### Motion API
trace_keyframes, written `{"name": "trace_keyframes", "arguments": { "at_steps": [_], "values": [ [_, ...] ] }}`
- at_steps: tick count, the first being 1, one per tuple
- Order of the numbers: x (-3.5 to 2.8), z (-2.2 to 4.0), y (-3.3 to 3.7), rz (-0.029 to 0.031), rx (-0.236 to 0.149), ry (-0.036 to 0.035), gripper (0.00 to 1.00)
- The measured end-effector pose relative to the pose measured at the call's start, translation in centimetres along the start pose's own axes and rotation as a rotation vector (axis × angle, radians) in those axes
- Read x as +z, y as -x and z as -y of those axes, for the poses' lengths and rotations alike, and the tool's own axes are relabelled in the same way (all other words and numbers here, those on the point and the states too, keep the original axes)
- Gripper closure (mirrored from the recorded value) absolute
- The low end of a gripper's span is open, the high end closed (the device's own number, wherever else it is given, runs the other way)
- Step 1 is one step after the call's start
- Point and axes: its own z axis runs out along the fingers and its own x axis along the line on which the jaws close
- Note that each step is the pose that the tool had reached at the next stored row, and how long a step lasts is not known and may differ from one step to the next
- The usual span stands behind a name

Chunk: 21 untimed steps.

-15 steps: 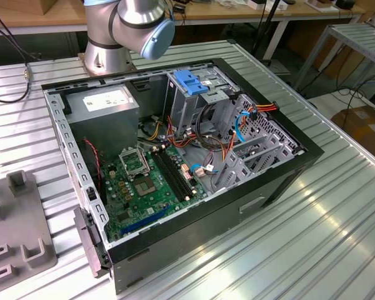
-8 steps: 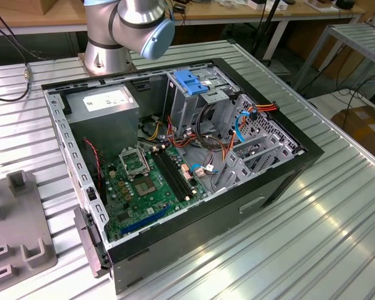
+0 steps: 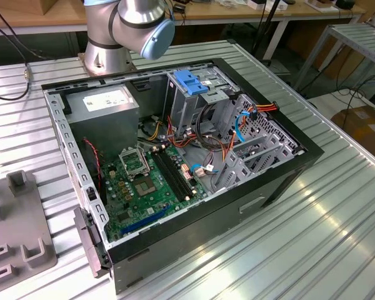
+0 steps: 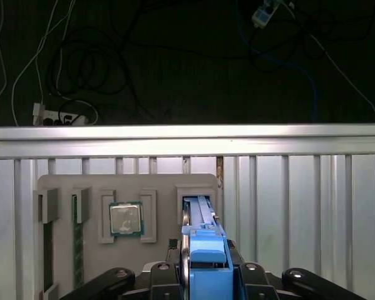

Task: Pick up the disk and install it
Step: 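Pick up the disk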

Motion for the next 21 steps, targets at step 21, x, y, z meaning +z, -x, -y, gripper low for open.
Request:
{"name": "trace_keyframes", "arguments": {
  "at_steps": [21],
  "values": [
    [-1.47, 0.0, 0.02, 0.0001, 0.0, -0.0002, 0.63]
  ]
}}
